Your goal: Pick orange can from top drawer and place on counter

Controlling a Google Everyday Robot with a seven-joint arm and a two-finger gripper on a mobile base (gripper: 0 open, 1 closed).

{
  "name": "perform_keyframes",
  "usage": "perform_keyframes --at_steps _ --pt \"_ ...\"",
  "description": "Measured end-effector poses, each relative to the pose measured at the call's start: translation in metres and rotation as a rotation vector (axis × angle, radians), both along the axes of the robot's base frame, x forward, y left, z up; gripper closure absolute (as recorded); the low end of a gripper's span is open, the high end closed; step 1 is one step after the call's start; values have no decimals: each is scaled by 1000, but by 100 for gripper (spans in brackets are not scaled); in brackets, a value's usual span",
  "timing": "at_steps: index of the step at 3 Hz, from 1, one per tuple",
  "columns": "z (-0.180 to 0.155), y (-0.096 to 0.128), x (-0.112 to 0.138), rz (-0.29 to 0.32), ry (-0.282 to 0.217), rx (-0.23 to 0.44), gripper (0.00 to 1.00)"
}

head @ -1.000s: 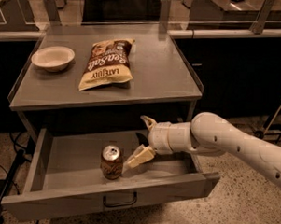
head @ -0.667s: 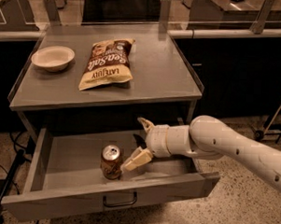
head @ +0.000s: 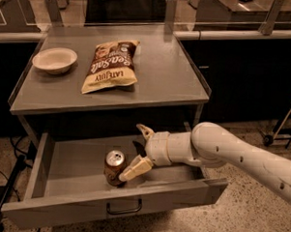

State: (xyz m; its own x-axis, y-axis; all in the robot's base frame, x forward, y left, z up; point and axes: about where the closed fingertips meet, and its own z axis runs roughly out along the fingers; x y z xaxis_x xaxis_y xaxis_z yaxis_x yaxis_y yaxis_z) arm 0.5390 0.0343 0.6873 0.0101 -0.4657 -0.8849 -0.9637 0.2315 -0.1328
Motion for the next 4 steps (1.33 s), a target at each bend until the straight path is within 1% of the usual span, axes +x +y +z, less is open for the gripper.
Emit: perform_keyframes --at_steps 1,3,4 --pt "-7 2 -1 -7 13 5 0" --pt "-24 4 4 -44 41 40 0" --pt "-24 7 2 -42 44 52 0"
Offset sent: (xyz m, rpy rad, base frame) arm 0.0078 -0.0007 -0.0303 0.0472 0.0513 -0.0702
